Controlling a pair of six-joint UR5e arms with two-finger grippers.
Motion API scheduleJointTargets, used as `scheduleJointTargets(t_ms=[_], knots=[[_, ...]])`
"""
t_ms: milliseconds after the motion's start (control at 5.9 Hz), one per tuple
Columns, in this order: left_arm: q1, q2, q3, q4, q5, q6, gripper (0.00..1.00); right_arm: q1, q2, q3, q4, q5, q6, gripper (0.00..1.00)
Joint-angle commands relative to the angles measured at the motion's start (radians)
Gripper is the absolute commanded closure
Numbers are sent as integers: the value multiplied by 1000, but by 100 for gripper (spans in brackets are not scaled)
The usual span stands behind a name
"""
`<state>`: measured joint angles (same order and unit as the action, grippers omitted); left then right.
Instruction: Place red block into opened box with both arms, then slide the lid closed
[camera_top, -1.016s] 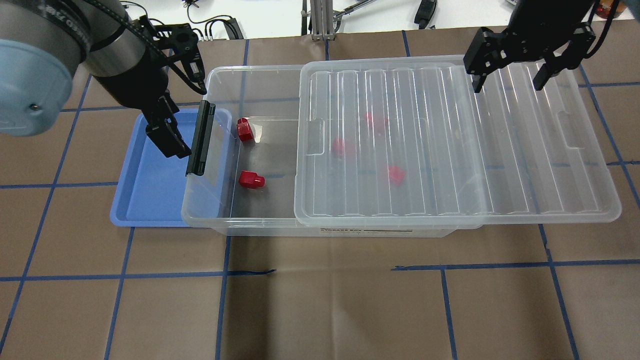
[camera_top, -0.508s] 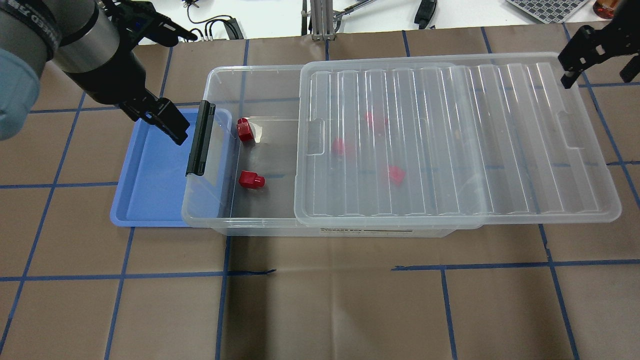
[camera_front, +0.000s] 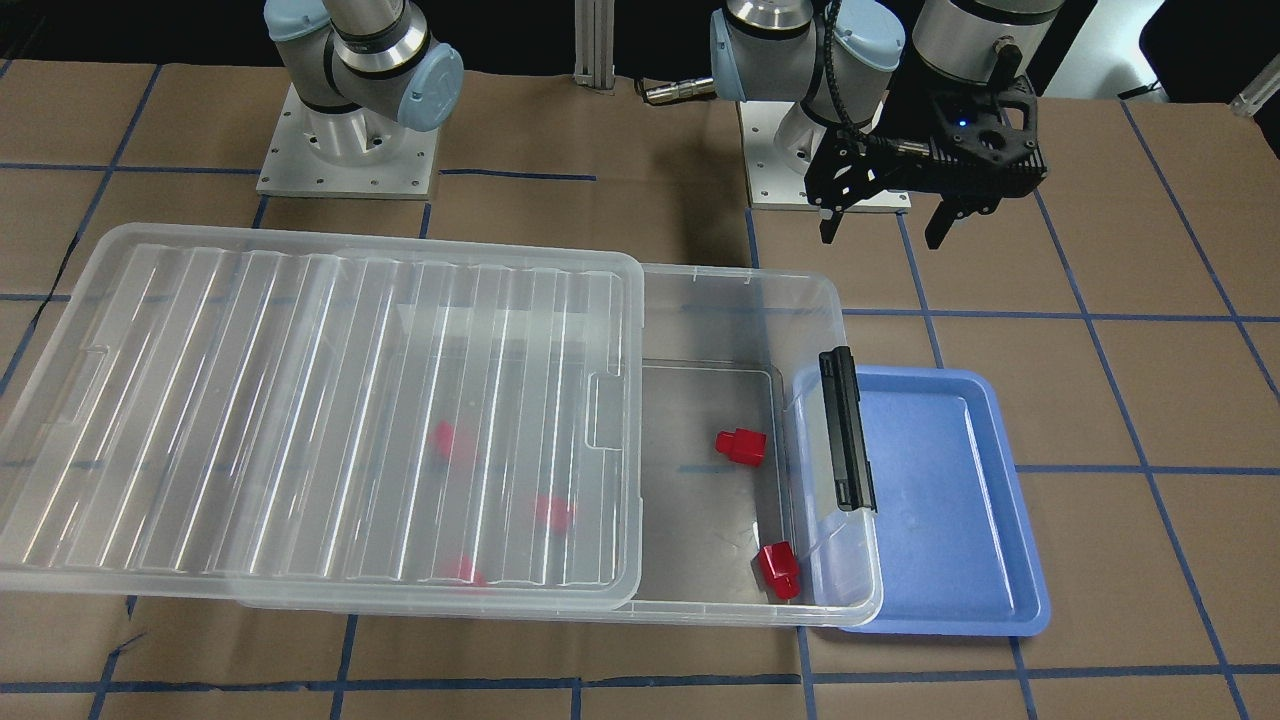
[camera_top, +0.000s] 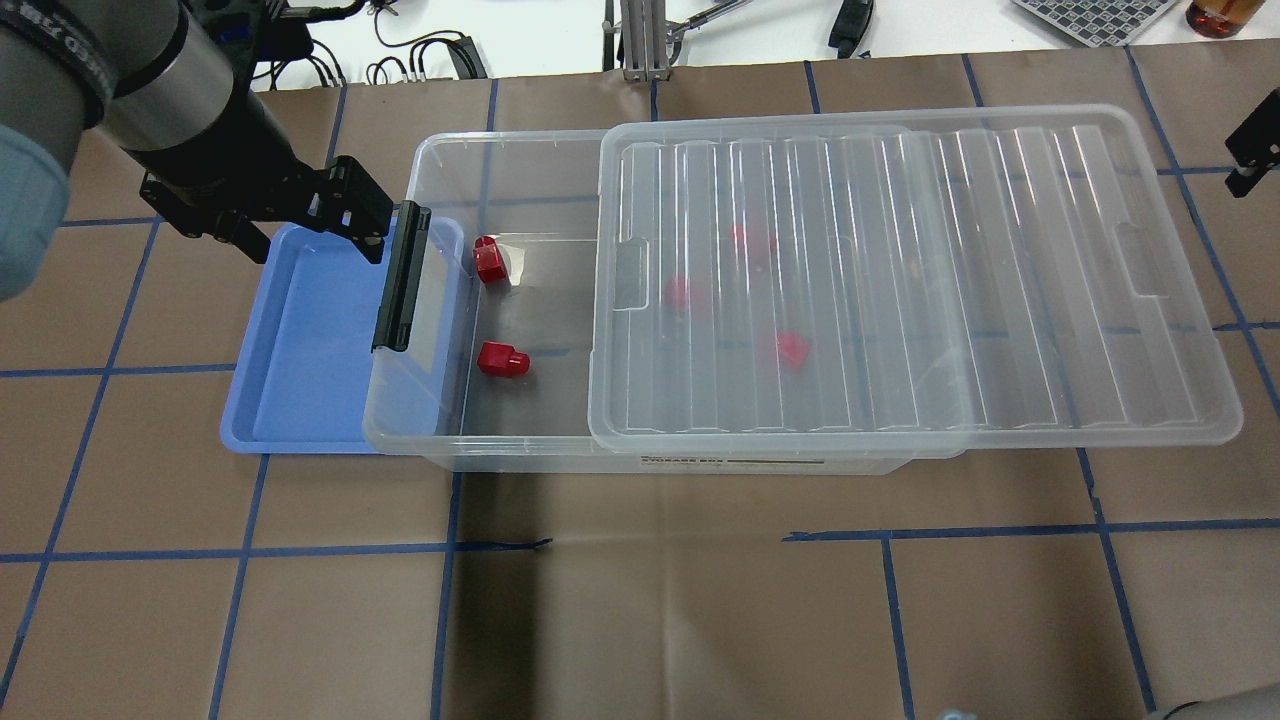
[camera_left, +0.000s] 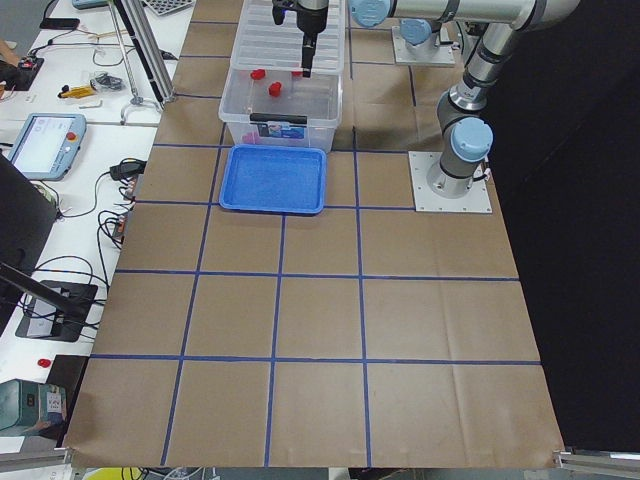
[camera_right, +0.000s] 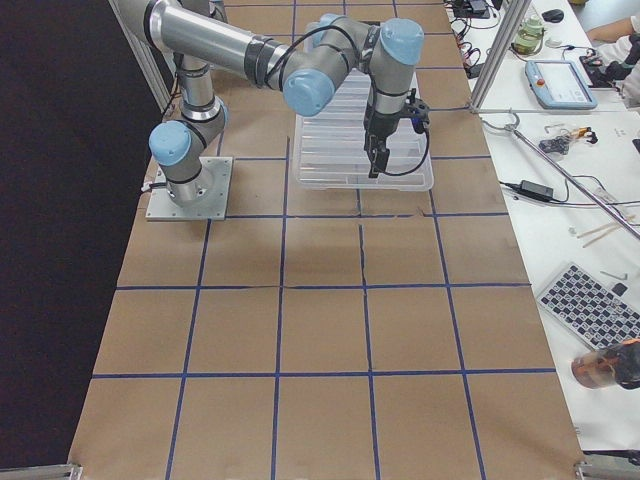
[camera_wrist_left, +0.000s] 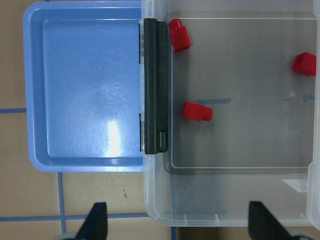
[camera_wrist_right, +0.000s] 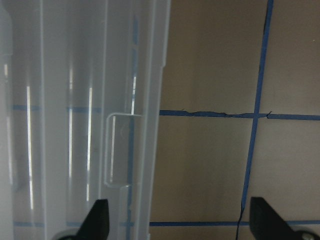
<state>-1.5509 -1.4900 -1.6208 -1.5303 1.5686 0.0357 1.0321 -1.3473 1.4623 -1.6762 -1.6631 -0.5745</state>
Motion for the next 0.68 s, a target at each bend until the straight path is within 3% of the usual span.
scheduleJointTargets(t_ms=[0, 508], knots=[[3, -7, 7, -5, -1, -33, 2, -56, 19, 111, -90, -4, -2, 0], [3, 2, 1, -2, -2, -31, 2, -55, 10, 168, -102, -60, 31, 0]])
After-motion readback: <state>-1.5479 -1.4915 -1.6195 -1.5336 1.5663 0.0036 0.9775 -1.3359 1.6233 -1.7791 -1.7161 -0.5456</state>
